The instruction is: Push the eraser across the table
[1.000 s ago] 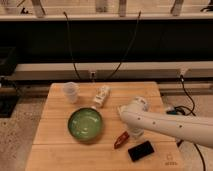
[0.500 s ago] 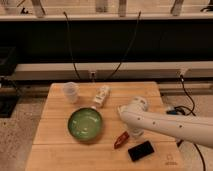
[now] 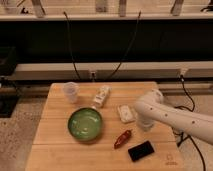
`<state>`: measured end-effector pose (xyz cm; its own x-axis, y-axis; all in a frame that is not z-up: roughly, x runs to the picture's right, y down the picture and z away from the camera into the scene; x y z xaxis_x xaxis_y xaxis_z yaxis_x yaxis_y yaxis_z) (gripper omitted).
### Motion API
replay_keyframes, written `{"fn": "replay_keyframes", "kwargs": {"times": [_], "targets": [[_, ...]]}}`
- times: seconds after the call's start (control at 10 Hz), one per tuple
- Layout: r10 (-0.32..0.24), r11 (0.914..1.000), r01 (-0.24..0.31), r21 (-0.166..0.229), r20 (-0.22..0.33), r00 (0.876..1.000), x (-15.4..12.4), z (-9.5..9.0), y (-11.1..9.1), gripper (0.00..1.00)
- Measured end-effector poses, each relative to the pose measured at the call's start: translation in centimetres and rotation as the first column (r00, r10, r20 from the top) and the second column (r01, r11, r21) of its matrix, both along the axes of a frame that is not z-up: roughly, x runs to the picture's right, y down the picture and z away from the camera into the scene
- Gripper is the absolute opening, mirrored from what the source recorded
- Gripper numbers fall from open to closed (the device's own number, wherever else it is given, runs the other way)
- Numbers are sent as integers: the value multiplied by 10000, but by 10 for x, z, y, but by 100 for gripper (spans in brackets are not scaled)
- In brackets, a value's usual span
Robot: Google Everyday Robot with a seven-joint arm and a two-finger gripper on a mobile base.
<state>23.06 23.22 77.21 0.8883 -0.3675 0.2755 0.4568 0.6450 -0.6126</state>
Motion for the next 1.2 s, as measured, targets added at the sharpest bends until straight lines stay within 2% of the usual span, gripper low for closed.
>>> {"fn": "replay_keyframes", "kwargs": {"times": [0.2,0.3,1.2], "targets": [[229,9996,-231,-180,-90,9997,27,0,5,0],[277,9993,-280,-267,-111,9996,32,-1,12,0],[576,9969,-601,-498,-516,9970,54,-11,48,0]]}}
